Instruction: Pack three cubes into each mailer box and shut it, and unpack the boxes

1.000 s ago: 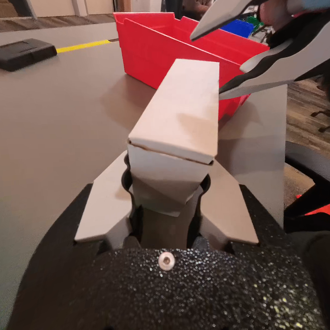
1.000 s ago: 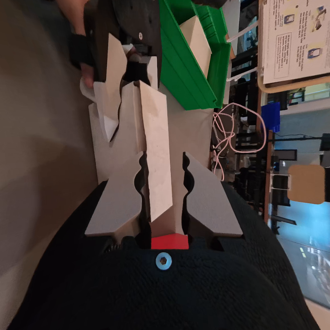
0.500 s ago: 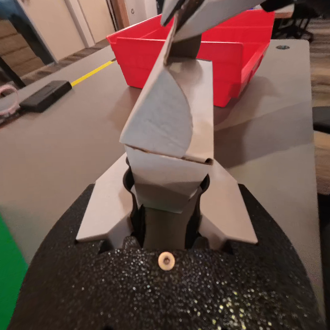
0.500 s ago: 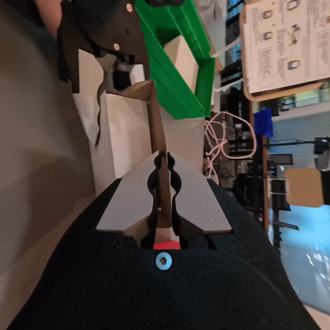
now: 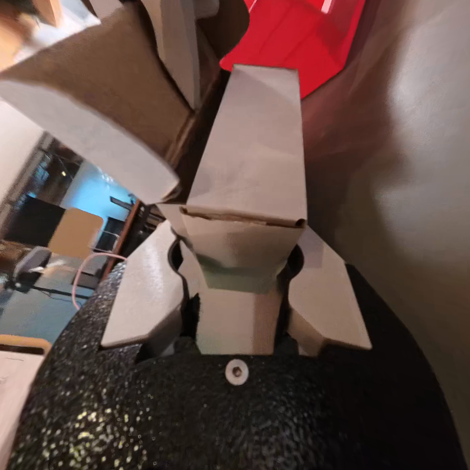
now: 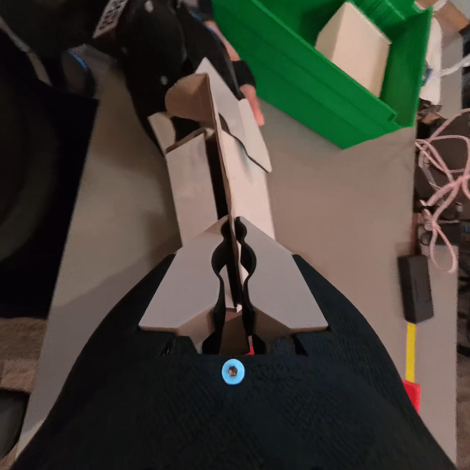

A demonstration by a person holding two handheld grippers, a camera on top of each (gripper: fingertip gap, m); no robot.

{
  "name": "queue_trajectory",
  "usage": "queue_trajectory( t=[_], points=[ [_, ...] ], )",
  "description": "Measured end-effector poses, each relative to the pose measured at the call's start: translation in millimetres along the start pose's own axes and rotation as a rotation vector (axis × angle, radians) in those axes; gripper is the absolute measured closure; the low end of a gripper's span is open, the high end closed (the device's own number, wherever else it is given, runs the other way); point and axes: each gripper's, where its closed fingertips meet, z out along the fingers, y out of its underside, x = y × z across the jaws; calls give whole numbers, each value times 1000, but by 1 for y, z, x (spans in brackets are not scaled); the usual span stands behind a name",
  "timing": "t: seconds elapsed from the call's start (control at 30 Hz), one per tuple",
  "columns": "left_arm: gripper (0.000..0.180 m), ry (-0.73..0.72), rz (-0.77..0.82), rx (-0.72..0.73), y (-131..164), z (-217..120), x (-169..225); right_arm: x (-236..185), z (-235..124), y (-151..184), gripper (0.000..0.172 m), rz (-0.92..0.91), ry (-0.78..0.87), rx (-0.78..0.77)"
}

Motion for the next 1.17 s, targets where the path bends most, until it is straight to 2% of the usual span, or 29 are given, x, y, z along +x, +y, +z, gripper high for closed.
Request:
queue_trajectory(
  t=[0.03, 0.07, 0.13, 0.2, 0.3, 0.37, 0.5, 0.53, 0.6, 0.67, 0.73, 0.8, 0.87, 0.93, 1.0, 1.1, 1.13, 1.17],
  points=[
    [76, -9, -25, -17, 3, 0, -1, 7, 0, 1, 171, 4, 49, -16],
    [61, 10, -57, -30, 4, -1, 1, 13, -1, 3, 172, -2, 97, -38],
    [60, 61, -170, 5, -4, -5, 4, 20, -2, 5, 172, 3, 152, -63],
    [59, 44, -269, 94, -19, -15, -7, 22, -2, 6, 172, 16, 173, -72],
    [86, -16, -435, 267, -52, -37, -39, 19, -3, 6, 172, -7, 187, -84],
    [98, -38, -469, 308, -66, -46, -58, 19, -3, 5, 172, -42, 211, -95],
    [103, 10, -311, 137, -66, -32, -62, 18, -4, 2, 171, -113, 276, -114],
    [111, 20, -271, 93, -64, -28, -61, 17, -5, 0, 171, -131, 292, -112],
    [147, 24, -215, 41, -63, -22, -63, 15, -4, -1, 171, -154, 330, -97],
    [164, 33, -193, 27, -65, -19, -63, 17, -8, 1, 169, -176, 405, -75],
    [176, 51, -210, 7, -64, -16, -62, 19, -18, 3, 148, -184, 498, -57],
    [176, 35, -232, -11, -63, -14, -67, 22, -38, 1, 130, -198, 617, -10],
    [176, 56, -265, -30, -63, -12, -68, 13, -56, -3, 130, -220, 659, 68],
    [176, 76, -270, -45, -64, -11, -71, -13, -56, -8, 134, -260, 575, 148],
    [176, 120, -284, -62, -65, -9, -73, -38, -41, -8, 133, -236, 460, 175],
    [176, 203, -317, -65, -69, -8, -75, -45, -2, 19, 107, -126, 396, 30],
    [176, 230, -332, -66, -70, -8, -77, -41, 9, 33, 106, -108, 410, -37],
    [177, 265, -349, -77, -70, -6, -78, -36, 17, 44, 114, -93, 428, -79]
  ],
)
